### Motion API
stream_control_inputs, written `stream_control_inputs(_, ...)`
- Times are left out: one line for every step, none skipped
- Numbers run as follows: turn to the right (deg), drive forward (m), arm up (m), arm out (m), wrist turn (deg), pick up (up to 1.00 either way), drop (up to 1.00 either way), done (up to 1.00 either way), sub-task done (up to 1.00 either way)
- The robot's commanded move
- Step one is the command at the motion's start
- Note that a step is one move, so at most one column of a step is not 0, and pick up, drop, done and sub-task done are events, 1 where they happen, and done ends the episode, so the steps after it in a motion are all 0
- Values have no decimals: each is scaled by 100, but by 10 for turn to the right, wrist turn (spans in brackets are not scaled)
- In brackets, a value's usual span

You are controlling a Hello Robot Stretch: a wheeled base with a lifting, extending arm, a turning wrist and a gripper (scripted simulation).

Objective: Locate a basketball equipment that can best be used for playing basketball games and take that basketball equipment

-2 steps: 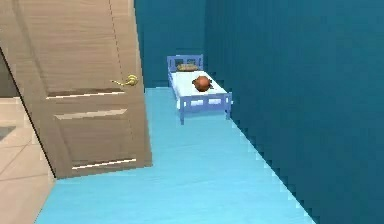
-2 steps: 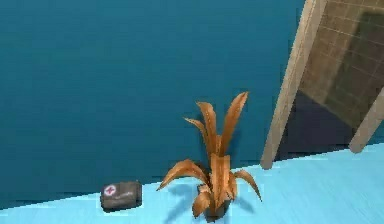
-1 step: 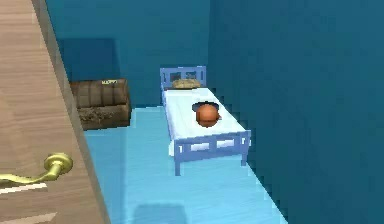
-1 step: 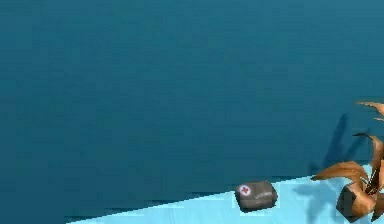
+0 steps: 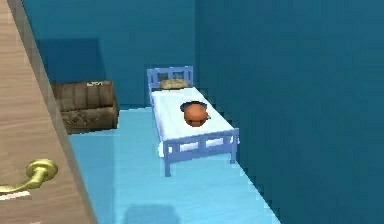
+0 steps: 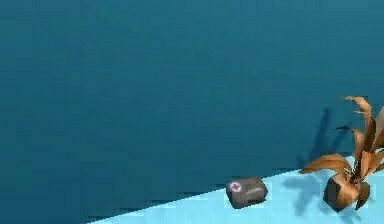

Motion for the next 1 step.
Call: stream_control_inputs(0,100,0,0,0,0,0,0,0)
